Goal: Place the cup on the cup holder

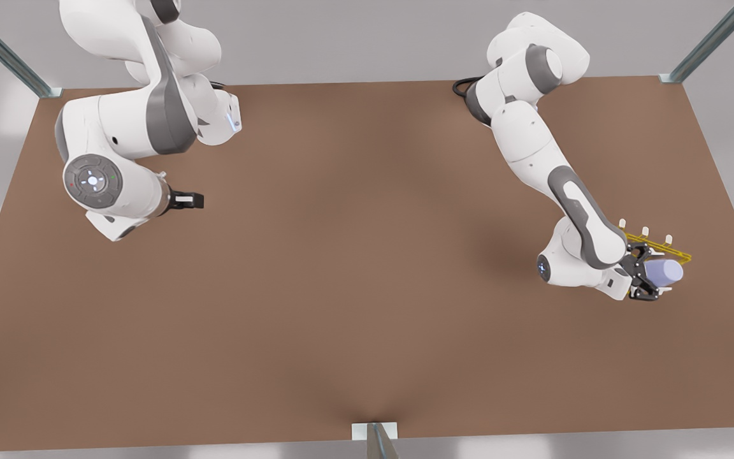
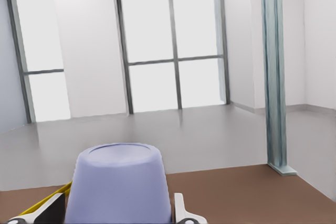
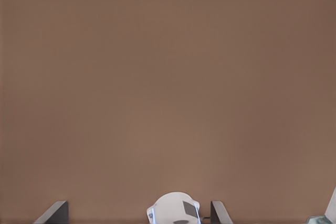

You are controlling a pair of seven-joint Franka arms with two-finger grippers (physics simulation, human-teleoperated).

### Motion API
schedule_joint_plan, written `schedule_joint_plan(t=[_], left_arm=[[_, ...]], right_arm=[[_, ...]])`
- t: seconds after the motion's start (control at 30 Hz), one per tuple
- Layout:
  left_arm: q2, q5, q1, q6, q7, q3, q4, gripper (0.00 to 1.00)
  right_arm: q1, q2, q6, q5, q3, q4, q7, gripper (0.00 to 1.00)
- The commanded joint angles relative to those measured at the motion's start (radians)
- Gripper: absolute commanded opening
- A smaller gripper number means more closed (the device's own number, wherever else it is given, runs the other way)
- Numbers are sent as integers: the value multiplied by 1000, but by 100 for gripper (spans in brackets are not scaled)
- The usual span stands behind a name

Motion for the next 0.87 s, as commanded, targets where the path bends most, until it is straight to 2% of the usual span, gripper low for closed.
schedule_joint_plan(t=[0.0, 0.03, 0.07, 0.1, 0.13, 0.17, 0.2, 0.23, 0.27, 0.3, 0.33, 0.37, 0.4, 0.47, 0.5, 0.57, 0.6, 0.63, 0.67, 0.7, 0.83], left_arm=[[-2, 22, -1, 13, -70, 3, 0, 100], [-37, 23, -30, 5, -62, 8, -5, 100], [-138, 20, -76, -47, 33, 16, -8, 100], [-330, -12, -153, -179, 230, 14, -8, 100], [-448, -101, -237, -323, 433, 28, -5, 100], [-537, -104, -340, -435, 560, 80, 1, 100], [-606, -200, -357, -591, 760, 72, 99, 100], [-600, -488, -351, -764, 1212, 85, 275, 100], [-600, -690, -300, -909, 1597, 83, 440, 100], [-599, -839, -245, -1018, 1846, 79, 535, 100], [-612, -909, -231, -1041, 1947, 77, 547, 100], [-710, -891, -60, -1055, 2036, -130, 550, 100], [-799, -816, 122, -1050, 2044, -386, 550, 100], [-841, -773, 738, -1033, 2067, -1129, 546, 100], [-829, -790, 766, -955, 1835, -1208, 533, 100], [-815, -871, 784, -1027, 1832, -1215, 567, 100], [-726, -869, 769, -1147, 1831, -1216, 726, 100], [-715, -871, 761, -1158, 1829, -1225, 759, 100], [-755, -871, 743, -1034, 1834, -1219, 693, 100], [-842, -871, 694, -912, 1834, -1155, 547, 100], [-761, -879, 698, -984, 1834, -1146, 605, 100]], right_arm=[[0, -1, 6, 8, -1, 0, 0, 100], [0, -1, 6, 8, 1, -1, 0, 100], [0, -1, 6, 8, 1, -1, 0, 100], [-2, -1, 6, 8, 1, -1, 0, 100], [-2, -1, 6, 9, 1, 0, 0, 100], [-2, -1, 6, 9, 1, 0, 0, 100], [-3, -1, 6, 9, 1, 0, -2, 100], [-3, -2, 6, 9, 1, 2, -2, 100], [-3, -2, 6, 8, -1, 3, 0, 100], [-3, -2, 6, 3, -1, 7, 1, 100], [-3, -2, 6, 3, -3, 16, 3, 100], [-3, -2, 6, 3, -3, 20, 1, 100], [-3, -2, 6, 2, -3, 20, 1, 100], [-5, -7, 6, 3, -3, 28, 0, 100], [-5, -8, 6, 3, -3, 28, 0, 100], [-6, -8, 6, 3, -3, 28, -5, 100], [-6, -10, 6, 3, -3, 28, -6, 100], [-8, -10, 5, 3, -3, 28, -6, 100], [-8, -10, 5, 3, -3, 28, -6, 100], [-8, -10, 5, 3, -3, 28, -5, 100], [-6, -11, 5, 5, -3, 28, -5, 100]])
